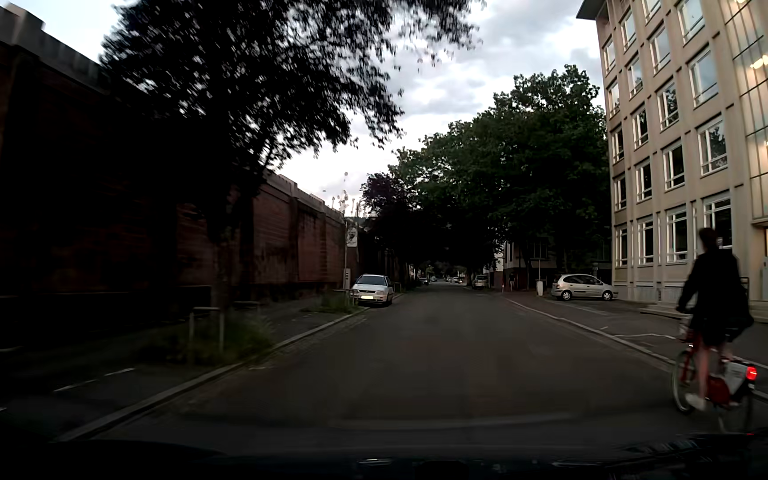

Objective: Follow the waypoints while adhering to traffic rules and regulations

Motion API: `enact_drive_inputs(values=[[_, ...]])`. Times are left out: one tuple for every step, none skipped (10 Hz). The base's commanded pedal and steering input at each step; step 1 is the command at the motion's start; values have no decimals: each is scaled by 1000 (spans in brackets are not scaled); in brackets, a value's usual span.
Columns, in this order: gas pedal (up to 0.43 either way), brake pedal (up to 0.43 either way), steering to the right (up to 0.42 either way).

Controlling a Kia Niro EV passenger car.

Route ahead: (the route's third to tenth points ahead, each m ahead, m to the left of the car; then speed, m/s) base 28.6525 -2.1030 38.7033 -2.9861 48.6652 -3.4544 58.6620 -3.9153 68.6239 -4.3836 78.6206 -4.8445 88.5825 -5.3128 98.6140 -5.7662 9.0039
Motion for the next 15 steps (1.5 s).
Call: enact_drive_inputs(values=[[118,0,25],[118,0,26],[110,0,26],[110,0,27],[110,0,27],[110,0,27],[87,0,27],[87,0,26],[87,0,25],[87,0,24],[87,0,22],[87,0,16],[87,0,14],[87,0,14],[87,0,14]])
